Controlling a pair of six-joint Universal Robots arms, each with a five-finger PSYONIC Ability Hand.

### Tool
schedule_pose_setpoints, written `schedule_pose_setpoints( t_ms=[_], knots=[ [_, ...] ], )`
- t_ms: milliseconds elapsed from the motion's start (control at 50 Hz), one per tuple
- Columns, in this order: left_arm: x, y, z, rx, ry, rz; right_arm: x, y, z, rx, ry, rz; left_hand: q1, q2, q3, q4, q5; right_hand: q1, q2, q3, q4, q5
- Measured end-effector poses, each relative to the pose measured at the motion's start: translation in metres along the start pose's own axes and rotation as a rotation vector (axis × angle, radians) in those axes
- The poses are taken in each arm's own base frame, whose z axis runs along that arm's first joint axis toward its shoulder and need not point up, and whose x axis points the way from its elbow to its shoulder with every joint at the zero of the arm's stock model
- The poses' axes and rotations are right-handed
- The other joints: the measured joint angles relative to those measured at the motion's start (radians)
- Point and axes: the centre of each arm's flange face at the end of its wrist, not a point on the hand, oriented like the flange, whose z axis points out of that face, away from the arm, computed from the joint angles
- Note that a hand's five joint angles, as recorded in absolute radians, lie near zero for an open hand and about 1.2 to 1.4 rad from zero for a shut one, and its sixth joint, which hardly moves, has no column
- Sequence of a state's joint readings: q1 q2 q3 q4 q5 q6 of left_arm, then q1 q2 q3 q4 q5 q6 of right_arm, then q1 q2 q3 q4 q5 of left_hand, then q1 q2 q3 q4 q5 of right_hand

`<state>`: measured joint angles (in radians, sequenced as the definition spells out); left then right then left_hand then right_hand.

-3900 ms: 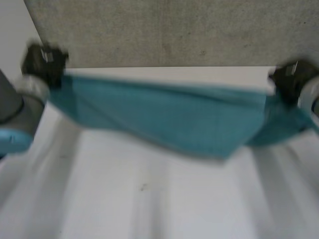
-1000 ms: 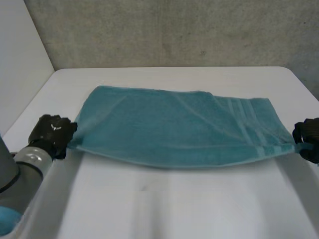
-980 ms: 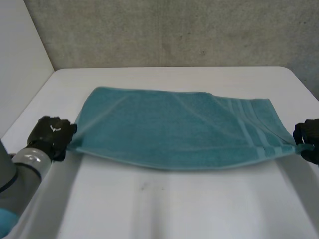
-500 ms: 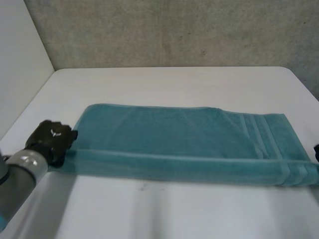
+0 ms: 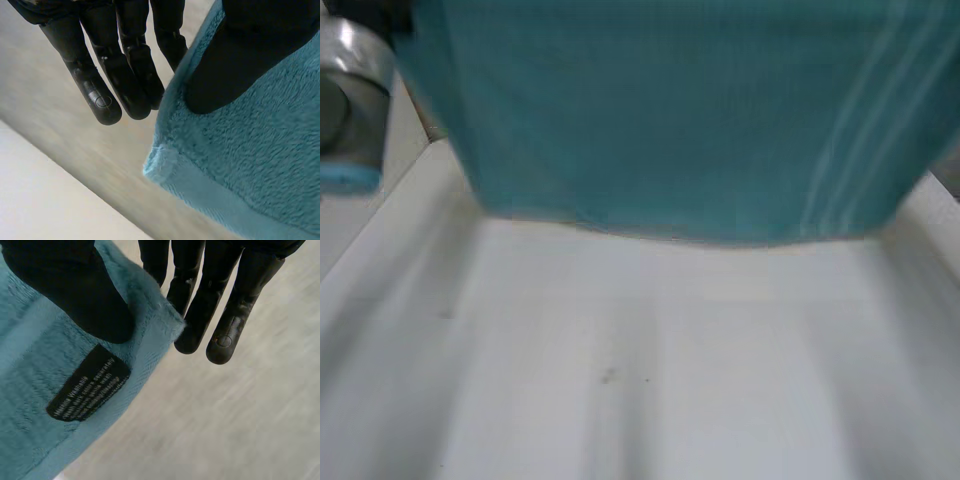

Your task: Fold the laundry

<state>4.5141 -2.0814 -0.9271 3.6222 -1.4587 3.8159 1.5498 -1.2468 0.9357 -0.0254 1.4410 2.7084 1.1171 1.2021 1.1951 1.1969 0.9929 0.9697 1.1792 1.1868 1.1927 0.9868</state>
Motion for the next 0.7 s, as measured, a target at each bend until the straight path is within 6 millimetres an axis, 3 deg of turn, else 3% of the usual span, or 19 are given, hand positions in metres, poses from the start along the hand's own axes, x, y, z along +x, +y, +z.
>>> schedule_pose_setpoints(
  t_ms=[20, 40, 80, 200, 300, 360, 400, 500, 520, 560, 620, 700],
  knots=[
    [0.0, 0.0, 0.0, 0.0, 0.0, 0.0, 0.0, 0.0, 0.0, 0.0, 0.0, 0.0, 0.0, 0.0, 0.0, 0.0, 0.0, 0.0, 0.0, 0.0, 0.0, 0.0],
    [-0.019, -0.024, 0.008, 0.091, -0.051, -0.039, 0.01, -0.024, -0.003, 0.093, 0.036, 0.045, 0.0, 0.0, 0.0, 0.0, 0.0, 0.0, 0.0, 0.0, 0.0, 0.005],
    [-0.027, -0.033, 0.008, 0.123, -0.061, -0.067, 0.014, -0.033, -0.008, 0.133, 0.044, 0.068, 0.0, 0.0, 0.0, 0.0, 0.0, 0.0, 0.0, 0.0, 0.0, 0.007],
    [-0.02, -0.024, -0.009, 0.081, -0.02, -0.113, 0.003, -0.02, -0.021, 0.115, 0.005, 0.09, 0.0, 0.0, 0.0, 0.0, 0.0, 0.0, 0.0, 0.0, 0.0, 0.008],
    [0.015, 0.026, -0.057, -0.12, 0.101, -0.142, -0.026, 0.027, -0.043, -0.022, -0.113, 0.107, 0.0, 0.0, 0.0, 0.0, 0.0, 0.0, 0.0, 0.0, 0.0, 0.008],
    [0.026, 0.04, -0.074, -0.183, 0.136, -0.149, -0.037, 0.043, -0.052, -0.069, -0.158, 0.111, 0.0, 0.0, 0.0, 0.0, 0.0, 0.0, 0.0, 0.0, 0.0, 0.008],
    [0.046, 0.064, -0.107, -0.294, 0.204, -0.164, -0.057, 0.074, -0.071, -0.162, -0.25, 0.108, 0.0, 0.0, 0.0, 0.0, 0.0, 0.0, 0.0, 0.0, 0.0, 0.008],
    [0.074, 0.09, -0.159, -0.448, 0.306, -0.189, -0.087, 0.12, -0.105, -0.309, -0.387, 0.069, 0.0, 0.001, 0.0, 0.0, 0.0, 0.0, 0.0, 0.0, 0.0, 0.008],
    [0.074, 0.09, -0.159, -0.448, 0.306, -0.189, -0.087, 0.12, -0.105, -0.309, -0.387, 0.069, 0.0, 0.001, 0.0, 0.0, 0.0, 0.0, 0.0, 0.0, 0.0, 0.008],
    [0.083, 0.096, -0.179, -0.5, 0.342, -0.198, -0.099, 0.138, -0.121, -0.37, -0.442, 0.036, 0.0, 0.001, 0.0, 0.0, 0.0, 0.0, 0.0, 0.0, 0.0, 0.008],
    [0.089, 0.096, -0.196, -0.54, 0.375, -0.203, -0.104, 0.147, -0.133, -0.424, -0.481, 0.001, 0.0, 0.001, 0.0, 0.0, 0.0, 0.0, 0.0, 0.0, 0.0, 0.008],
    [0.087, 0.084, -0.222, -0.603, 0.426, -0.206, -0.101, 0.154, -0.153, -0.544, -0.553, -0.058, 0.0, 0.001, 0.0, 0.0, 0.0, 0.0, 0.0, 0.0, 0.0, 0.008]
  ],
)
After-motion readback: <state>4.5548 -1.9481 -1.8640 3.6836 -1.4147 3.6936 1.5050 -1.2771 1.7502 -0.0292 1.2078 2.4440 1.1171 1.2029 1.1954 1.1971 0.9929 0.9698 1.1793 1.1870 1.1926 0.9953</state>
